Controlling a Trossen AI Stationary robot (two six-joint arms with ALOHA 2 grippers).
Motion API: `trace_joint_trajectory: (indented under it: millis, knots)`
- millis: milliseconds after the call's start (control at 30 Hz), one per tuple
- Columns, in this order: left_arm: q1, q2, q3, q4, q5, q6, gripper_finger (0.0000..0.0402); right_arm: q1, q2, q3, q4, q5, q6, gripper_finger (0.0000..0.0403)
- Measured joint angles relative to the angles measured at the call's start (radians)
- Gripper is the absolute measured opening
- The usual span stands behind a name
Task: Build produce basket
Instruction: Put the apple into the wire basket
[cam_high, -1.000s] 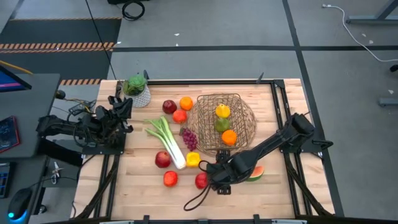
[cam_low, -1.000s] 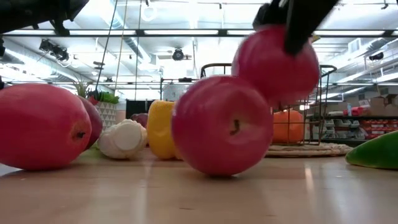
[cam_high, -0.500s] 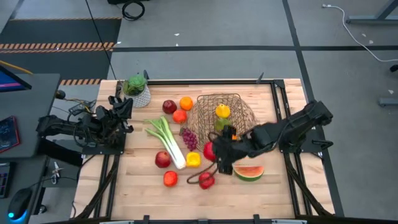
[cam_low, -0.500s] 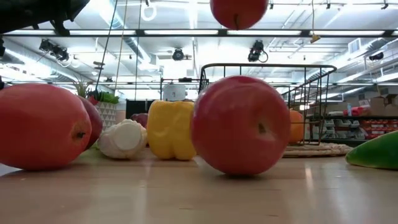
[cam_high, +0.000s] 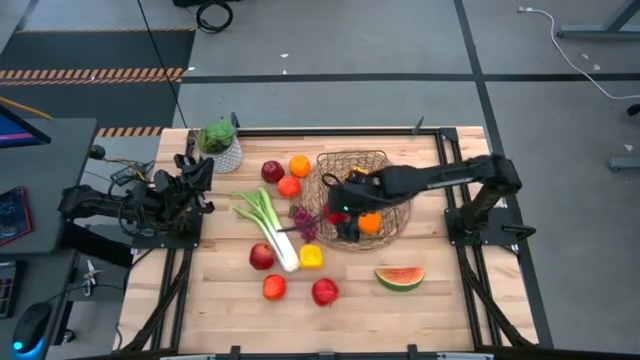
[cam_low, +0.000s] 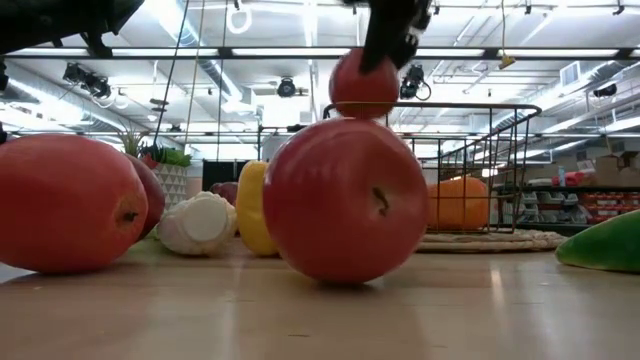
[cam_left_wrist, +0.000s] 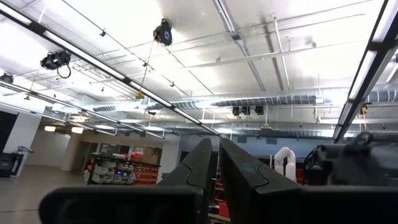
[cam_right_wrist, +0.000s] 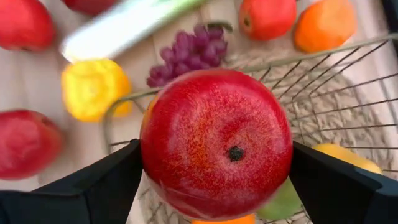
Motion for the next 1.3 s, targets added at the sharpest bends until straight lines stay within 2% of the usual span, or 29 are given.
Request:
trace_joint_trajectory:
  millis: [233,367,767,1300]
  knots:
    - [0.0,0.0,0.0,-0.001,0.0,0.0,0.0039,-0.058,0.099,-0.014,-0.006,-0.147,-0.059,0.0381]
    - [0.0,0.0,0.0,0.0,0.0,0.0,0.0036,-0.074,0.14,-0.015,-0.013,-0.196,-0.086,0.0381]
    - [0.0,0.0,0.0,0.0,0.0,0.002,0.004,-0.087,0.195,-0.015,-0.026,-0.214,-0.108,0.0381]
    - [0.0,0.0,0.0,-0.003,0.0,0.002,0.004,-0.088,0.188,-0.01,-0.046,-0.214,-0.07,0.0398]
